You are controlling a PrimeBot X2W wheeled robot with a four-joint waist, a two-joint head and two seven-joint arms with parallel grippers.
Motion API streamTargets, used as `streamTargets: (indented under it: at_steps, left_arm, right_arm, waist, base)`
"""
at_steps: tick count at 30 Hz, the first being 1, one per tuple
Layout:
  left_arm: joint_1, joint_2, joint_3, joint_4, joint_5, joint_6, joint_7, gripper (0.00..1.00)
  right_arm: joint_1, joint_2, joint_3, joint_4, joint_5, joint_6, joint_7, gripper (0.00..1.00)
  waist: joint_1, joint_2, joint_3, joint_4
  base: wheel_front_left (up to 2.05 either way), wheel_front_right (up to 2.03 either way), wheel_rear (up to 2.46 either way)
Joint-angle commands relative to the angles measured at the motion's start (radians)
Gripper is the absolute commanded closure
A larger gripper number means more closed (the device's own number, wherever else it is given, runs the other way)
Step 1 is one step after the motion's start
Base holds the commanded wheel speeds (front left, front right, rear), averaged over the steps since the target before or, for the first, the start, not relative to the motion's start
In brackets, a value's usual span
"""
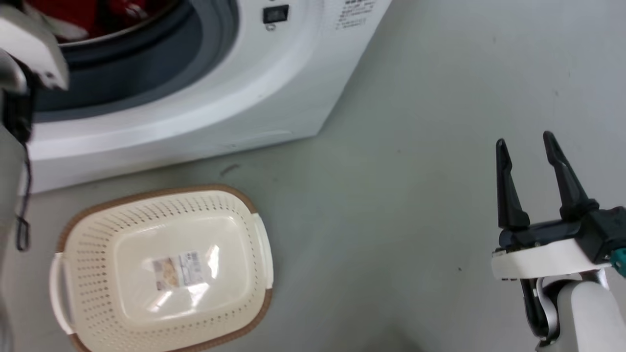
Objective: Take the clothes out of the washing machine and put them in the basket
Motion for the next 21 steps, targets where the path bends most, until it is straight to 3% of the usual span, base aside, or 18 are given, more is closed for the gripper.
streamTargets:
  at_steps: [1, 6, 14, 21]
  left_arm:
    - [0.051, -0.026, 0.008, 0.009, -0.012, 0.004, -0.029, 1.0]
    - [0.14, -0.072, 0.026, -0.004, -0.021, 0.004, -0.047, 1.0]
    - [0.381, -0.116, 0.139, -0.321, 0.082, 0.065, -0.048, 1.0]
    - [0.589, -0.155, 0.236, -0.574, 0.177, 0.079, -0.048, 1.0]
  right_arm:
    - [0.024, 0.0, -0.006, 0.008, -0.011, -0.001, -0.002, 0.0]
    - [0.051, 0.0, -0.011, 0.017, -0.036, -0.001, -0.002, 0.0]
    - [0.099, 0.0, -0.015, 0.04, -0.066, -0.001, -0.002, 0.0]
    - [0.137, 0.0, -0.024, 0.054, -0.078, -0.001, -0.002, 0.0]
  waist:
    - [0.0001, 0.0, -0.099, 0.054]
    - [0.0001, 0.0, -0.165, 0.09]
    - [0.0001, 0.0, -0.286, 0.152]
    - [0.0001, 0.0, -0.365, 0.193]
  base:
    - [0.0, 0.0, 0.0]
    - [0.0, 0.0, 0.0]
    - [0.0, 0.0, 0.0]
    - [0.0, 0.0, 0.0]
